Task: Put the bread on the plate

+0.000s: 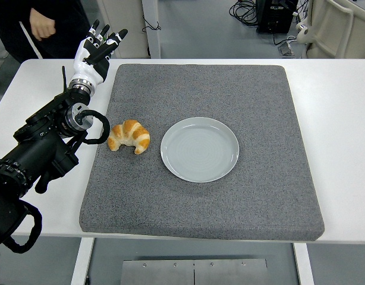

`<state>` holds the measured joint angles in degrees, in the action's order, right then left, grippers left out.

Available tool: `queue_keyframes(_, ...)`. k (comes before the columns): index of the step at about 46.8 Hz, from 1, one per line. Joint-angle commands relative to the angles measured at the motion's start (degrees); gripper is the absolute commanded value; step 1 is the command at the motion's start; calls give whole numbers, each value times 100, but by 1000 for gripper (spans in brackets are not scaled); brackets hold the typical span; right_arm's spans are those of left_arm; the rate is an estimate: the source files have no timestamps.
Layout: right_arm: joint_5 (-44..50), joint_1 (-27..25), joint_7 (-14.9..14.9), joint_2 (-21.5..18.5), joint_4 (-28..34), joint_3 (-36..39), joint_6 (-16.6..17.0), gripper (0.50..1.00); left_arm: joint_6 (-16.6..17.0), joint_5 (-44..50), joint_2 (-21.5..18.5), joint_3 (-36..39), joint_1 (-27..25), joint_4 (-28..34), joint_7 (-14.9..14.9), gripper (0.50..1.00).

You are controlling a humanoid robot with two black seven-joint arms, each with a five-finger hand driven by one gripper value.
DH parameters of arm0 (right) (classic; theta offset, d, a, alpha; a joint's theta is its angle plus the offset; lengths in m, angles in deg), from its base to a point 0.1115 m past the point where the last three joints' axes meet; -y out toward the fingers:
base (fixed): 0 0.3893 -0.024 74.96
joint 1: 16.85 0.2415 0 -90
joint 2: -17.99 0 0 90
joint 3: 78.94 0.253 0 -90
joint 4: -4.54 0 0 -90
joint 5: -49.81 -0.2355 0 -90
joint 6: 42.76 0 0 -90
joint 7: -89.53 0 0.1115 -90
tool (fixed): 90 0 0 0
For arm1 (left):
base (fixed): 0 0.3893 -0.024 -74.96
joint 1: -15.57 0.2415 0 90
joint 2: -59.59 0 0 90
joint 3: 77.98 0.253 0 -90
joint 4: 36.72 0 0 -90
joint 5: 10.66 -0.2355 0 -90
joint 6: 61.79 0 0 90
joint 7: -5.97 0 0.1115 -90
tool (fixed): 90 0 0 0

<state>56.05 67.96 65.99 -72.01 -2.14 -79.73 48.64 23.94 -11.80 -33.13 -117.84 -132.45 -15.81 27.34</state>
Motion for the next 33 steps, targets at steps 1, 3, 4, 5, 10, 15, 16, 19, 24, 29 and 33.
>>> queue_keyframes(1,0,9,-1,0,0,0,0,1000,-3,0,-1,4,9,1,-1,971)
queue_keyframes(3,0,9,-1,0,0,0,0,1000,-3,0,-1,13,9,9,8,971)
queue_keyframes(4,0,0,-1,0,0,0,0,1000,-3,0,-1,4,9,9,16,971)
queue_keyframes(5,0,0,-1,0,0,0,0,1000,-3,0,-1,-5,9,9,16,971)
queue_keyframes(10,0,0,-1,0,0,0,0,1000,-3,0,-1,-22,9,18,16,971)
queue_keyframes(15,0,9,-1,0,0,0,0,1000,-3,0,8,-14,9,18,25,971)
queue_keyframes(16,0,0,-1,0,0,0,0,1000,-3,0,8,4,9,18,34,971)
queue_keyframes(19,0,9,-1,0,0,0,0,1000,-3,0,0,56,0,18,25,971)
queue_keyframes(24,0,0,-1,0,0,0,0,1000,-3,-53,-1,74,-8,18,-1,971)
queue_keyframes(29,0,0,-1,0,0,0,0,1000,-3,-88,-36,188,-8,36,-19,971)
queue_keyframes(33,0,0,-1,0,0,0,0,1000,5,-88,-115,469,-8,228,-19,971)
